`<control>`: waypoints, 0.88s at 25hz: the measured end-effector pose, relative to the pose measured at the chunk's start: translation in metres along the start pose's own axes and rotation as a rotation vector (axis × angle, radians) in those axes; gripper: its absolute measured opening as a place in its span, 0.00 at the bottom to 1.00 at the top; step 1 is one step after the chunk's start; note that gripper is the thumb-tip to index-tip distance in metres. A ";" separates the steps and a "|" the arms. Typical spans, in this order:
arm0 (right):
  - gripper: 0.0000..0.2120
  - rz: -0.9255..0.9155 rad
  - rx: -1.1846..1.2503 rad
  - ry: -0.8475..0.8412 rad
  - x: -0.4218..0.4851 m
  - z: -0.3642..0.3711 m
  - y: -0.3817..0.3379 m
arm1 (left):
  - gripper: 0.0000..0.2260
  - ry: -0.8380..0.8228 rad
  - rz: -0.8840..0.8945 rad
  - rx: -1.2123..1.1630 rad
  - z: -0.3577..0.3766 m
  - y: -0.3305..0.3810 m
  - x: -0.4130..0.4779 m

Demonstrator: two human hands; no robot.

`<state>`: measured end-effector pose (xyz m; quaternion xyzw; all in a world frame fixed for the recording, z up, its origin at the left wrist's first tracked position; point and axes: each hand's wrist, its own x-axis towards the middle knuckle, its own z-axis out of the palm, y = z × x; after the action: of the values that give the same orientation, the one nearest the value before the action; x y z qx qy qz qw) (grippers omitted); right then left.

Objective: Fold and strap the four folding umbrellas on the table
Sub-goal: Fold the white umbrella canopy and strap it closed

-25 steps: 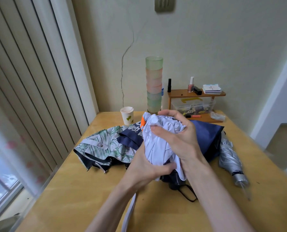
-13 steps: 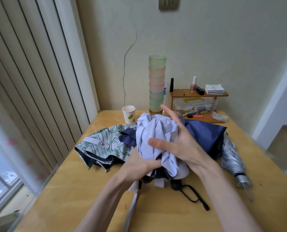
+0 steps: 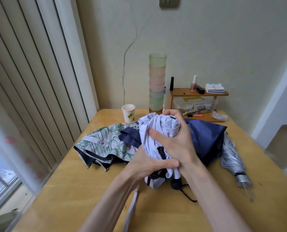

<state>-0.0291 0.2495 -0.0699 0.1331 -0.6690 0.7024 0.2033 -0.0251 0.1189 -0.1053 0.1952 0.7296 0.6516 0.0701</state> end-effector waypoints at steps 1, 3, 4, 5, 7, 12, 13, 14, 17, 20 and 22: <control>0.21 0.052 0.076 -0.024 -0.001 0.000 -0.003 | 0.16 0.007 -0.011 -0.019 0.000 0.000 0.000; 0.21 0.148 0.188 -0.081 -0.002 -0.002 -0.011 | 0.21 0.016 -0.016 -0.054 0.001 0.007 -0.002; 0.21 0.201 0.236 -0.114 0.000 -0.004 -0.014 | 0.22 0.016 -0.012 -0.055 0.000 0.008 -0.003; 0.22 0.255 0.269 -0.153 0.002 -0.008 -0.016 | 0.23 0.028 -0.009 -0.048 -0.001 0.009 -0.003; 0.30 0.296 0.183 -0.272 0.006 -0.023 -0.017 | 0.20 0.093 -0.029 -0.088 -0.010 0.013 -0.003; 0.32 0.415 -0.118 -0.497 0.009 -0.042 -0.012 | 0.17 0.158 -0.122 -0.337 -0.058 0.013 -0.009; 0.27 0.410 -0.139 -0.528 0.010 -0.040 -0.007 | 0.17 0.143 -0.114 -0.349 -0.064 0.013 -0.012; 0.21 0.380 -0.162 -0.549 0.009 -0.036 0.000 | 0.17 0.130 -0.110 -0.356 -0.068 0.015 -0.015; 0.17 0.341 -0.051 -0.472 0.010 -0.031 0.008 | 0.19 0.118 -0.093 -0.343 -0.074 0.014 -0.016; 0.11 0.313 0.176 -0.229 0.014 -0.040 0.008 | 0.18 0.210 -0.100 -0.341 -0.077 0.015 -0.013; 0.08 0.264 0.206 -0.105 0.016 -0.045 0.005 | 0.14 0.290 -0.112 -0.362 -0.079 0.016 -0.013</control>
<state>-0.0420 0.2962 -0.0700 0.1009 -0.6150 0.7798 0.0594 -0.0388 0.0423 -0.0808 0.0429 0.6130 0.7881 0.0343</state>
